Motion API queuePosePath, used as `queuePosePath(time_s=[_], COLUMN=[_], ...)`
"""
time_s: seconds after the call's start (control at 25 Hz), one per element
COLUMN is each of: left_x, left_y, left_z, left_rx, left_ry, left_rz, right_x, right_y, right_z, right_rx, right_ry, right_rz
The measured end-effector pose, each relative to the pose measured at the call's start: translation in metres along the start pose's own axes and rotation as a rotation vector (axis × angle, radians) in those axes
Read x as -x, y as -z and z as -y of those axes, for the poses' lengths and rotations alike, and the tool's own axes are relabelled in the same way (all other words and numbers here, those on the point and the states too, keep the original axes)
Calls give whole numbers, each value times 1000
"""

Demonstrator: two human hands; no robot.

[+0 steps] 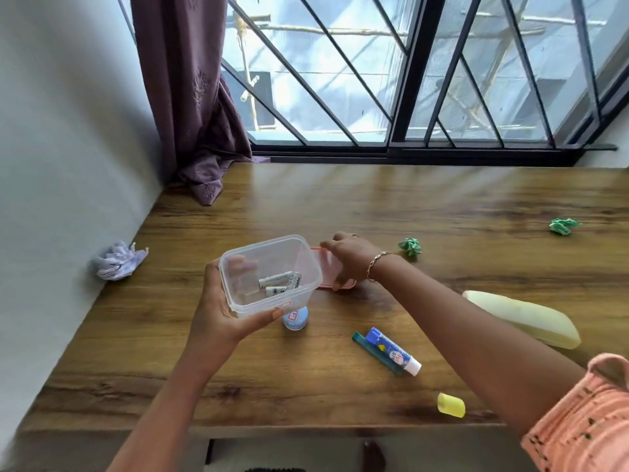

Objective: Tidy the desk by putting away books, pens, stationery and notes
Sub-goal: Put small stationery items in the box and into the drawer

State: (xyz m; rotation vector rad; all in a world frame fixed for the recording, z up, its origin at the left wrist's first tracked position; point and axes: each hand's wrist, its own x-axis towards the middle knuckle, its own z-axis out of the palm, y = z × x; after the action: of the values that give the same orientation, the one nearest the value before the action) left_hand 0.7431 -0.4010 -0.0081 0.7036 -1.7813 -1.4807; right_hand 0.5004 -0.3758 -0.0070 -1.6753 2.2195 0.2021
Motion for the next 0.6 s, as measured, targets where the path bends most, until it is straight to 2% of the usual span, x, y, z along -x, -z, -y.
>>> queuePosePath(time_s=[0.12,0.2,0.28,0.36,0.48,0.6], left_x=[1,0,-2,-5,-12,-18], left_y=[0,-1,-5,-9,-14,-21], left_z=[-1,-3,-5,-4,-1,0], left_rx=[6,6,2,-19,-58,-65], left_ry=[9,14,24,43,74,96], left_rz=[-3,-5,-6,-15,-20,-5], right_x=[3,10,24,43,74,91], right_y=[5,14,26,35,40,30], right_z=[2,3,5,8,26,46], right_rx=[27,-47,-199,-373,-448,-181], right_ry=[-41,-56,-61,-46,167,336], right_rz=[-36,-92,-210,-407,-699,-859])
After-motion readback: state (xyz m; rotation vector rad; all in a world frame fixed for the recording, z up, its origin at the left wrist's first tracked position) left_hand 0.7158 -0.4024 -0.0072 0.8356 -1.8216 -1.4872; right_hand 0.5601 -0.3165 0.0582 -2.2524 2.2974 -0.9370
